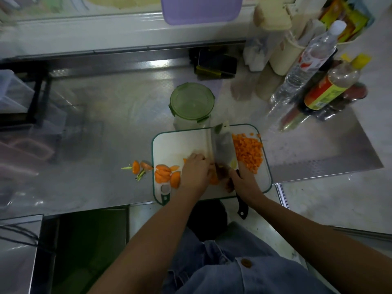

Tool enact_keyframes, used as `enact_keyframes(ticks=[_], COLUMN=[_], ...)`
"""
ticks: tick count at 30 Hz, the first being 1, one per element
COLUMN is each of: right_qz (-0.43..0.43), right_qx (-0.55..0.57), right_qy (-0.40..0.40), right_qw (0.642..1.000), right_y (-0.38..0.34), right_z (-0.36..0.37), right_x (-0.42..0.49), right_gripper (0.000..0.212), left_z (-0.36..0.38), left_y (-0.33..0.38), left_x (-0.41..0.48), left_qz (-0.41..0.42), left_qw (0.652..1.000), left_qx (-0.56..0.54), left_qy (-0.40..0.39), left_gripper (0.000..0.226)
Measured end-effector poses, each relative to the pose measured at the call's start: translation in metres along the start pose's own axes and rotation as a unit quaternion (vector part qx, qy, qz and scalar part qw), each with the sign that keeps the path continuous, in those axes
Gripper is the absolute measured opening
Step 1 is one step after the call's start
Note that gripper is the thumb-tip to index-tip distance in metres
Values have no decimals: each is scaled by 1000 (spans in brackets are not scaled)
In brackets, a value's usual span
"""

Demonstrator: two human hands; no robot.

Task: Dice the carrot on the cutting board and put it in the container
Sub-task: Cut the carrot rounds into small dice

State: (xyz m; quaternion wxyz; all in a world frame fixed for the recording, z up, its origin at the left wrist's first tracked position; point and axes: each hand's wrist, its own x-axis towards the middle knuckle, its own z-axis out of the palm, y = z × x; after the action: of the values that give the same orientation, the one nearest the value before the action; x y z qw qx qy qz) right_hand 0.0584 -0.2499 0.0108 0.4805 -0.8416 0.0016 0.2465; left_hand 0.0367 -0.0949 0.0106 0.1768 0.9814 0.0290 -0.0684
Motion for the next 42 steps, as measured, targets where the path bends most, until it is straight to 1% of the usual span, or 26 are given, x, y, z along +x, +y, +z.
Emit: enact_keyframes(ticks=[2,3,6,7,9,12,14,16,19,20,22,25,27,28,29,30,31,33,35,37,40,42], right_qz=[-7,-9,-18,-23,-24,-22,-22,-25,-36,-41,-50,-53,-57,-57,-56,-55,-55,-54,-50,-47,-64,-103], right_qx=[1,6,1,-5,-23,-34,-28,-21,-6,4,26,59,77,80,81,77,74,66,59,48,3,-66], right_qy=[-2,-1,7,7,4,2,8,9,12,15,28,45,48,52,55,57,58,55,49,40,24,18], right_qw=[1000,1000,1000,1000,999,999,999,999,999,999,998,996,994,994,994,994,994,995,996,997,998,992], right_y=[2,0,-5,-7,-7,-4,-1,-1,-2,-3,-4,-6,-7,-8,-7,-7,-6,-3,-1,0,5,9], right_z=[3,4,11,12,16,20,20,19,16,16,14,10,6,4,1,0,-2,-4,-5,-6,-7,-10], right_x=[1,1,5,7,11,14,15,14,13,12,10,10,10,10,10,11,10,9,8,6,4,3], right_gripper=[15,15,15,16,19,22,24,25,24,23,17,16,13,12,12,13,13,14,13,10,10,7], left_z=[1,3,0,-2,-8,-8,-3,-1,-2,-3,-9,-17,-18,-16,-15,-10,-6,-1,2,2,4,7], left_y=[-2,-8,-29,-36,-49,-66,-71,-72,-72,-72,-68,-52,-36,-28,-19,-11,-5,5,9,11,13,13], left_x=[-5,-9,-22,-28,-41,-57,-62,-63,-60,-58,-56,-45,-35,-30,-26,-22,-20,-17,-16,-15,-17,-18], left_qz=[27,20,-70,-99,-129,-123,-108,-99,-83,-88,-129,-193,-226,-236,-239,-234,-231,-237,-256,-279,-289,-288], left_qw=[997,997,993,990,987,988,989,989,989,988,977,938,906,890,881,882,893,921,937,941,944,945], left_qx=[30,27,-4,-4,13,43,58,63,49,29,-61,-233,-337,-383,-407,-408,-385,-307,-234,-189,-160,-152], left_qy=[59,74,98,99,96,82,80,92,115,126,156,167,119,78,37,3,-24,-48,-38,-27,-19,-12], left_gripper=[29,27,13,14,22,37,41,38,26,21,13,11,11,12,13,12,9,5,7,11,20,24])
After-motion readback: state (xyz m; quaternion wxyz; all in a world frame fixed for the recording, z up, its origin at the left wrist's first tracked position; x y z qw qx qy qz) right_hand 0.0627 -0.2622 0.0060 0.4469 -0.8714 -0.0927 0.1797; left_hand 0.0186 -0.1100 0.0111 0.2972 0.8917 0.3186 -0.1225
